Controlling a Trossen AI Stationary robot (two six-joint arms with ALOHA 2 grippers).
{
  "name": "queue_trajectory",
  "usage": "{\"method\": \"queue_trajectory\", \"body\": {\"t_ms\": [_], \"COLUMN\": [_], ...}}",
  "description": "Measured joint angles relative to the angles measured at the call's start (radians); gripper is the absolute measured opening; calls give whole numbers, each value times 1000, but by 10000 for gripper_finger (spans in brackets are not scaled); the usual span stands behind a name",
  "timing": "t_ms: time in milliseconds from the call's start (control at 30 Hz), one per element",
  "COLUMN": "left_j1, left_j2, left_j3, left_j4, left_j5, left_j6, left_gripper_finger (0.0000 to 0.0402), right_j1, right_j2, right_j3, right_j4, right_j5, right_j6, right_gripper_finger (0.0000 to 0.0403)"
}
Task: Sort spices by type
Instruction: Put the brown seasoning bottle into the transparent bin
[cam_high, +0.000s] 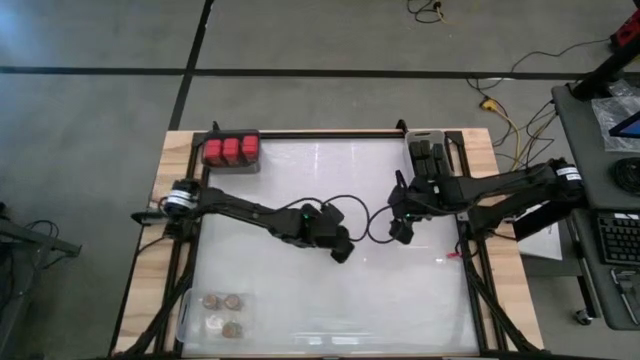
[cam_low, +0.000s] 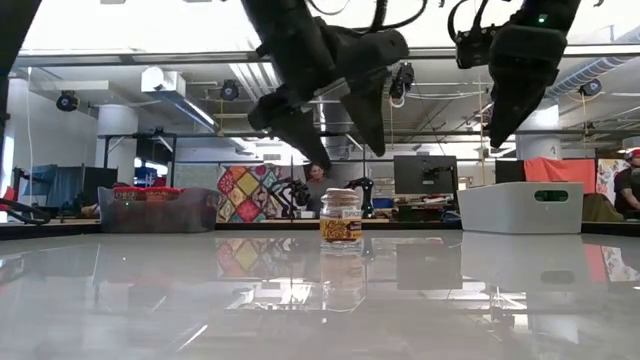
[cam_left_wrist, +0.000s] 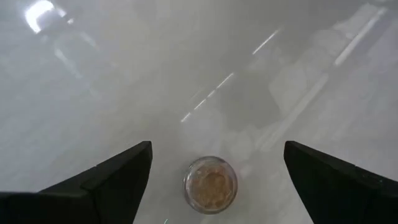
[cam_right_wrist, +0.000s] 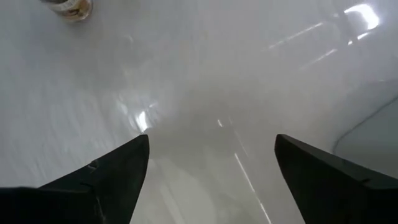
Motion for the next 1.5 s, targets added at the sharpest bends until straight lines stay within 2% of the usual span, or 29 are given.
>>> {"method": "queue_trajectory", "body": {"t_ms": [167,367,667,1200,1500], "left_j1": [0,-1,0,34,47], "left_j2": [106,198,222,222,242], "left_j3": [154,277,308,311,307], "left_j4": [-242,-370,-379,-370,-358], "left_j5": [-4,4,61,122,180], "left_j6": [-91,-144,-146,-131,-120], "left_gripper_finger": [348,348,344,290,287], "right_j1": [0,0,0,1,3], "right_j2": [1,1,1,2,2], "right_j3": [2,2,2,1,1], "right_j4": [-16,-17,-17,-16,-15], "right_j5": [-24,-24,-24,-24,-50], "right_j6": [-26,-46,-45,-18,-17], "right_gripper_finger": [342,337,325,323,306]}}
